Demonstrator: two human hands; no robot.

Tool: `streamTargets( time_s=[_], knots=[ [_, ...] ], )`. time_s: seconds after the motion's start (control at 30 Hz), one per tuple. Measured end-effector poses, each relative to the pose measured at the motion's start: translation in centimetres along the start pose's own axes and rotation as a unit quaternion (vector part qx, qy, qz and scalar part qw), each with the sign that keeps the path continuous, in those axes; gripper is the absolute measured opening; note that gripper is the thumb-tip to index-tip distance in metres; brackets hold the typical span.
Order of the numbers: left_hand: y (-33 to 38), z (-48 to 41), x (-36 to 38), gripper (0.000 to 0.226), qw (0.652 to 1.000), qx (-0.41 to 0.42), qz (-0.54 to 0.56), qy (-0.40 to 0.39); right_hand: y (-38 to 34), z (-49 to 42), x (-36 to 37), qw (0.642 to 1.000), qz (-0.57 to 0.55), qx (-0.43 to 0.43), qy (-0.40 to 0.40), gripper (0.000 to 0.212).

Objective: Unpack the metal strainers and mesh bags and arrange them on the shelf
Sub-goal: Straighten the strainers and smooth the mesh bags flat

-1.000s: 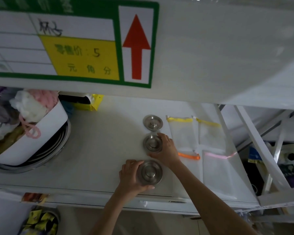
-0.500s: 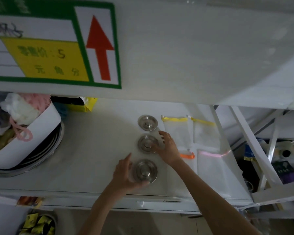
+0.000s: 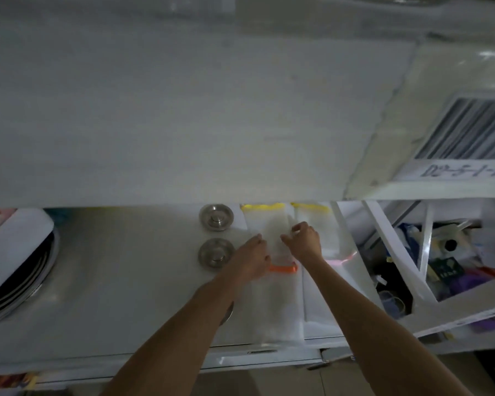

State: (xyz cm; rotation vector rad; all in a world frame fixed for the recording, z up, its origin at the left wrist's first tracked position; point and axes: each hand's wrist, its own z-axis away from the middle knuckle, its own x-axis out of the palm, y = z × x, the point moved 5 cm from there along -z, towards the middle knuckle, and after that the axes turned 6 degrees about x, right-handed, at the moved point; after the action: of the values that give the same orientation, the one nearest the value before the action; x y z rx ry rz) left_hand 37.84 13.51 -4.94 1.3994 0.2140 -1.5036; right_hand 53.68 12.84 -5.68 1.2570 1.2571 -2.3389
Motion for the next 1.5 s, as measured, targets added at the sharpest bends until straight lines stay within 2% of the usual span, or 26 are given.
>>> streamTargets(
  time_s=[0.07, 0.13, 0.17, 0.23, 0.27, 0.3, 0.33, 0.37, 0.4, 0.43, 0.5, 0.57, 0.6, 0.67, 0.73, 0.8, 0.87, 0.97, 1.03, 1.13, 1.17, 1.23, 1.33, 1.4, 1.5],
  knots=[
    [-0.1, -0.4, 0.0, 0.044, 1.000, -0.017, 0.007, 0.002, -0.1, -0.4, 0.2, 1.000, 0.003, 0.014, -0.016, 0.023],
    [0.3, -0.6, -0.7, 0.041, 0.999, -0.031, 0.031, 0.021, -0.3, -0.3, 0.3, 0.999, 0.006, 0.017, -0.032, 0.027],
    [0.6, -0.9, -1.1, 0.040, 0.997, -0.035, 0.064, 0.039, -0.7, -0.2, 0.1, 0.999, -0.007, 0.009, -0.030, 0.026],
    [1.2, -1.3, -2.4, 0.052, 0.976, -0.063, 0.199, 0.067, -2.0, 0.4, -0.7, 0.997, -0.061, -0.042, -0.011, 0.016],
    [1.6, -1.6, -3.3, 0.053, 0.943, -0.081, 0.308, 0.096, -2.9, 1.0, -1.1, 0.993, -0.096, -0.075, -0.007, 0.023],
    [1.7, -2.0, -4.1, 0.045, 0.879, -0.108, 0.446, 0.129, -3.9, 1.8, -1.5, 0.985, -0.134, -0.108, -0.013, 0.023],
    [2.0, -2.5, -4.5, 0.035, 0.800, -0.131, 0.570, 0.139, -4.9, 2.8, -1.7, 0.976, -0.169, -0.136, -0.030, 0.018],
    [2.1, -2.9, -4.7, 0.031, 0.727, -0.145, 0.654, 0.148, -5.7, 3.7, -1.6, 0.969, -0.179, -0.164, -0.050, 0.015],
    [2.0, -3.4, -4.8, 0.029, 0.681, -0.146, 0.701, 0.152, -6.4, 4.4, -1.4, 0.964, -0.169, -0.198, -0.056, 0.016],
    [2.0, -3.7, -5.2, 0.024, 0.668, -0.136, 0.714, 0.163, -6.9, 5.0, -1.4, 0.962, -0.138, -0.231, -0.049, 0.021],
    [1.1, -4.0, -5.1, 0.016, 0.677, -0.134, 0.696, 0.198, -7.4, 5.5, -1.2, 0.957, -0.072, -0.280, -0.023, 0.028],
    [0.3, -3.5, -4.4, 0.019, 0.671, -0.154, 0.699, 0.193, -6.8, 5.6, -0.4, 0.960, -0.018, -0.279, -0.013, 0.029],
    [-0.3, -3.3, -4.2, 0.021, 0.694, -0.174, 0.670, 0.195, -6.2, 5.4, 0.4, 0.965, 0.006, -0.261, -0.019, 0.031],
    [-1.1, -2.6, -4.2, 0.013, 0.791, -0.219, 0.534, 0.202, -4.6, 5.1, 2.1, 0.972, 0.055, -0.219, -0.058, 0.040],
    [-1.3, -2.4, -4.2, 0.040, 0.867, -0.225, 0.389, 0.216, -3.5, 5.1, 3.6, 0.965, 0.106, -0.220, -0.094, 0.050],
    [-0.5, -1.9, -4.5, 0.062, 0.924, -0.173, 0.261, 0.220, -2.8, 5.2, 4.1, 0.963, 0.121, -0.215, -0.107, 0.048],
    [0.5, -1.5, -4.4, 0.067, 0.959, -0.102, 0.145, 0.220, -2.6, 5.3, 4.0, 0.965, 0.117, -0.207, -0.107, 0.050],
    [1.0, -1.4, -3.5, 0.048, 0.980, -0.035, 0.024, 0.195, -2.5, 5.2, 4.5, 0.957, 0.143, -0.220, -0.121, 0.062],
    [0.8, -1.5, -2.5, 0.043, 0.988, -0.031, 0.039, 0.148, -2.4, 4.6, 4.7, 0.962, 0.124, -0.206, -0.131, 0.063],
    [-0.2, -1.9, -1.3, 0.043, 0.991, -0.030, 0.064, 0.111, -2.7, 3.6, 3.2, 0.983, 0.023, -0.165, -0.080, 0.040],
    [-0.4, -1.8, -1.0, 0.043, 0.993, -0.032, 0.066, 0.096, -2.7, 3.1, 2.5, 0.987, -0.001, -0.151, -0.064, 0.040],
    [-0.5, -1.2, -0.4, 0.043, 0.994, -0.018, 0.055, 0.092, -3.2, 1.6, 1.3, 0.986, -0.004, -0.156, -0.056, 0.058],
    [-0.6, -0.6, 0.3, 0.047, 0.993, 0.006, 0.015, 0.120, -5.1, -0.3, 0.7, 0.973, 0.073, -0.195, -0.098, 0.077],
    [-0.8, -0.7, 0.4, 0.046, 0.991, 0.001, 0.014, 0.130, -6.0, -1.5, 1.1, 0.955, 0.167, -0.216, -0.116, 0.077],
    [-0.7, -1.0, 0.4, 0.045, 0.992, -0.001, 0.013, 0.129, -6.4, -3.2, 1.3, 0.927, 0.299, -0.206, -0.100, 0.069]
  ],
)
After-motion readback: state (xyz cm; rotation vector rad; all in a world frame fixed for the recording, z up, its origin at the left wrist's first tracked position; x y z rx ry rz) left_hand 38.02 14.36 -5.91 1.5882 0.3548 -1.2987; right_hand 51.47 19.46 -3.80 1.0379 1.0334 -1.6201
